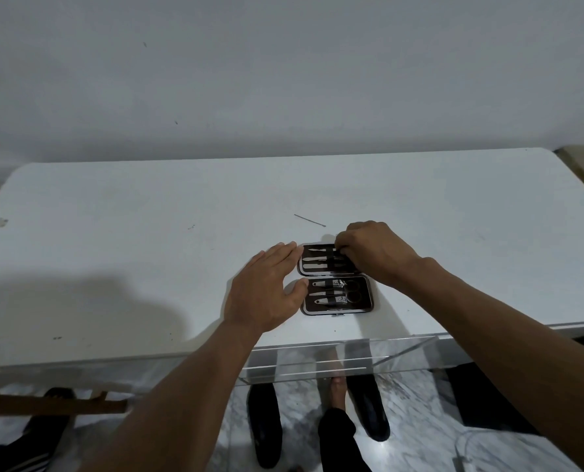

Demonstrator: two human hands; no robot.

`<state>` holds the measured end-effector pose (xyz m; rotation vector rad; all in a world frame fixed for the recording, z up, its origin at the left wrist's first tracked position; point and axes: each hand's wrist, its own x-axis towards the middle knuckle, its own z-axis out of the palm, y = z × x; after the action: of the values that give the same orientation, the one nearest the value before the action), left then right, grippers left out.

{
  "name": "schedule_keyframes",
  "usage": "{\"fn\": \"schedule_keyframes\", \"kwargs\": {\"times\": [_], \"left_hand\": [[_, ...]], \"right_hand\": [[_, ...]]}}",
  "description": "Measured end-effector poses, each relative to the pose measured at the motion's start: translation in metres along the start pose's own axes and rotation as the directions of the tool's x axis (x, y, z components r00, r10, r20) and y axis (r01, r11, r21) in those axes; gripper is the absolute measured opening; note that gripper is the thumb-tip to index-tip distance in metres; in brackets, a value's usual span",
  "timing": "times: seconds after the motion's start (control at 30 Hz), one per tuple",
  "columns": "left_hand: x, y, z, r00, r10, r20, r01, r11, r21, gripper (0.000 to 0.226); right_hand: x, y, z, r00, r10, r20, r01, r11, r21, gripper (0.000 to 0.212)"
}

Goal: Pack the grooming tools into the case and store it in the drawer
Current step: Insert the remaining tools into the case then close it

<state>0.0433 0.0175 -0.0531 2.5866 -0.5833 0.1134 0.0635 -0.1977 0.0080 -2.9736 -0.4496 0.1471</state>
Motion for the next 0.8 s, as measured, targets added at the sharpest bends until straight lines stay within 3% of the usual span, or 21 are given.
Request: {"fn": "schedule_keyframes", "kwargs": {"times": [0.27,0.53,0.8], "left_hand": [[0.0,0.0,-0.001,1.0,0.002,-0.001,-0.002,1.0,-0.017,0.06],[0.001,0.001,-0.002,1.0,0.001,-0.009,-0.001,1.0,-0.014,0.059],[0.001,0.0,0.0,1.0,0.0,-0.012,0.0,1.0,-0.021,0.061]], "right_hand": [[0.007,0.0,0.007,0.994,0.111,-0.001,-0.109,0.985,0.134,0.021],[0.009,0.001,-0.001,0.994,0.093,-0.057,-0.079,0.973,0.218,0.014],[0.05,0.008,-0.012,0.971,0.203,-0.131,-0.16,0.947,0.277,0.013]]}}
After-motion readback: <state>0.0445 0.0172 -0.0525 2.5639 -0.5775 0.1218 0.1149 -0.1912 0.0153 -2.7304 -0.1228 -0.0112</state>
